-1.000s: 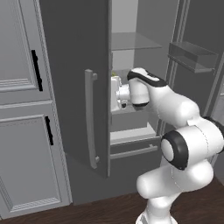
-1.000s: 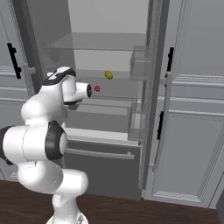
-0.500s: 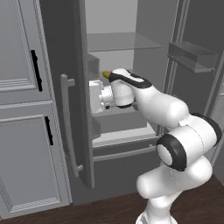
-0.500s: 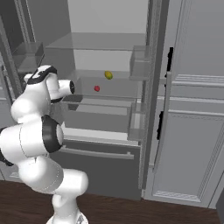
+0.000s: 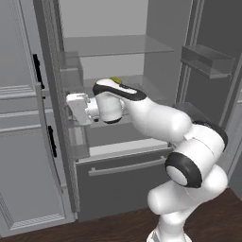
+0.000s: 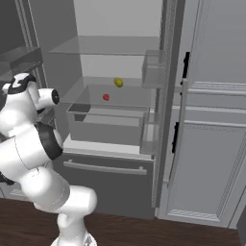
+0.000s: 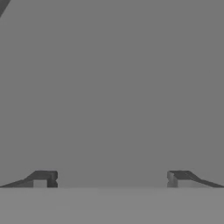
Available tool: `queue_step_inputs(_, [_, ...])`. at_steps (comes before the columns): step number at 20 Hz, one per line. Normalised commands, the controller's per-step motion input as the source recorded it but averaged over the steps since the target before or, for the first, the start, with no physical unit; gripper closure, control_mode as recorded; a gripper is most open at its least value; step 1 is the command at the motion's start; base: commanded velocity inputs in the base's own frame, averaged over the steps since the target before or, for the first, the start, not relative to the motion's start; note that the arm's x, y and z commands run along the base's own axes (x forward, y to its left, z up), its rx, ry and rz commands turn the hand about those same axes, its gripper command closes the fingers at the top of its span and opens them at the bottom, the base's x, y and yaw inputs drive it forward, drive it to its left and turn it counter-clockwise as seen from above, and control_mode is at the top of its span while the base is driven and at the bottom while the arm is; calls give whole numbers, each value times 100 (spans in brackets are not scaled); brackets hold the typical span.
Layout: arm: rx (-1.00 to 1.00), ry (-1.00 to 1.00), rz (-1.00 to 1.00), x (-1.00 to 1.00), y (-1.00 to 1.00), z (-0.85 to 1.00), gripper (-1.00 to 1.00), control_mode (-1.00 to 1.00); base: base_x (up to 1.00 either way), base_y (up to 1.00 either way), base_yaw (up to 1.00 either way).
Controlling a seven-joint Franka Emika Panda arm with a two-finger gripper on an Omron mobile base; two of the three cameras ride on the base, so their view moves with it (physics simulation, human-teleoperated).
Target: Take the strawberry from the fridge and place it on top of the pancake, located on the dining counter.
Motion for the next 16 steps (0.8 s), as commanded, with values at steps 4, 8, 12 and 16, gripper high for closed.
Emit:
queue_step_inputs(4, [-3, -2, 0, -1, 88, 0, -100, -100, 0, 0, 0])
queue_step_inputs(8, [-3, -7, 0, -26, 34, 0, -100, -100, 0, 0, 0])
queue_step_inputs(12, [-4, -21, 0, -70, -49, 4, -100, -100, 0, 0, 0])
queue_step_inputs(16, [-10, -23, -5, -73, -60, 12, -100, -100, 0, 0, 0])
